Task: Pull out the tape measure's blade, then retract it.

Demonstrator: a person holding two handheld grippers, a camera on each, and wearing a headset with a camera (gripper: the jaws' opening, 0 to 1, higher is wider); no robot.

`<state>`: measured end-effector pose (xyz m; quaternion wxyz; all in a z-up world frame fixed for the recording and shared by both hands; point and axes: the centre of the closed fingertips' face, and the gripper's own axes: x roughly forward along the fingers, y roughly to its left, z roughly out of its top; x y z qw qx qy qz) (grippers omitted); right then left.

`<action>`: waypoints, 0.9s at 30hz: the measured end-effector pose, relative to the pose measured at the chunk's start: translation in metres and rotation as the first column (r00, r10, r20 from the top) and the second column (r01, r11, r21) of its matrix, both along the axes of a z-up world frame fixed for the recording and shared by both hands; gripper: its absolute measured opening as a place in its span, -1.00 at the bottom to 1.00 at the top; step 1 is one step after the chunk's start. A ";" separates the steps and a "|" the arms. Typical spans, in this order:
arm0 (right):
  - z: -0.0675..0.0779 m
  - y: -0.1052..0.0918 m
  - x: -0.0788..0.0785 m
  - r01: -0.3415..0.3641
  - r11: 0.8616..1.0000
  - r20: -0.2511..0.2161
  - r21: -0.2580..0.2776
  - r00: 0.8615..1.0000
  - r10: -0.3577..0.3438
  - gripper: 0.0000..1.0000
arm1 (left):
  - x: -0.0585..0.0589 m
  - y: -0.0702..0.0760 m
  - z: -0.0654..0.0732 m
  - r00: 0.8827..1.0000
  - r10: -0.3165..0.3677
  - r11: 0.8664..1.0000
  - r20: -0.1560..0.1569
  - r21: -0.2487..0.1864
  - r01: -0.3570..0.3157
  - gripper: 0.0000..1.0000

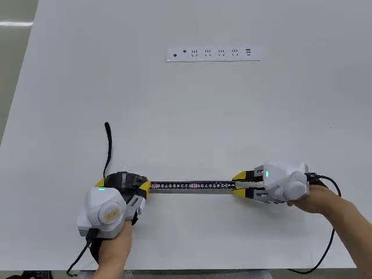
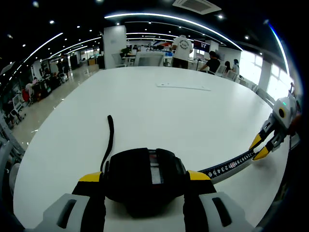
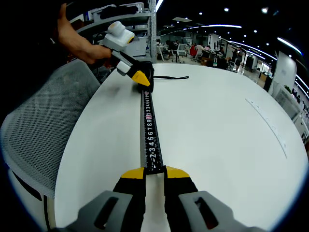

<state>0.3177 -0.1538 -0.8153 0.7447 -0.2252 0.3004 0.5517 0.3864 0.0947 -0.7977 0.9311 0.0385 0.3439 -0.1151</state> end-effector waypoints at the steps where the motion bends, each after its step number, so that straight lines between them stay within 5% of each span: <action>1: 0.000 0.001 0.000 0.000 1.000 0.000 0.004 1.000 0.000 -0.76 | 0.000 0.000 0.000 1.000 -0.001 1.000 0.000 0.000 0.001 0.24; 27: 0.003 0.036 0.008 -0.008 0.999 0.001 0.048 1.000 0.008 -0.76 | 0.000 0.000 0.000 1.000 -0.005 1.000 -0.012 -0.016 0.005 0.24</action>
